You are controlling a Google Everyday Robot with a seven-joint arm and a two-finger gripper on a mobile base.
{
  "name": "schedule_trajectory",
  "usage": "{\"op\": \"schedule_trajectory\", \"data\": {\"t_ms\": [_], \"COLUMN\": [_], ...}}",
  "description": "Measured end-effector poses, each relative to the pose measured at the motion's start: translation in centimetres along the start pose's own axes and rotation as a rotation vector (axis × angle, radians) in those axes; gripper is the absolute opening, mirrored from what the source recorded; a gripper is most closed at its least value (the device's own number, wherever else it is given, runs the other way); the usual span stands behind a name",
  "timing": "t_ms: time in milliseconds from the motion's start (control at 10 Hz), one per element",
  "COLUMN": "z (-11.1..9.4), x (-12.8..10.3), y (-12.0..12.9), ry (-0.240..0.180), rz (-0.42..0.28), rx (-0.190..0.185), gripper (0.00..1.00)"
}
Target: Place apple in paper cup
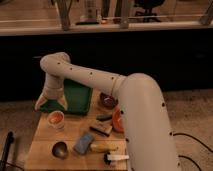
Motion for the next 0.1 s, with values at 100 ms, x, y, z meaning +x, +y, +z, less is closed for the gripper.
{"op": "schedule_trajectory", "data": {"t_ms": [100], "z": [0.00], "x": [0.00], "y": [0.00], "ry": [0.000], "rz": [0.000], "rx": [0.000], "gripper": [0.80]}}
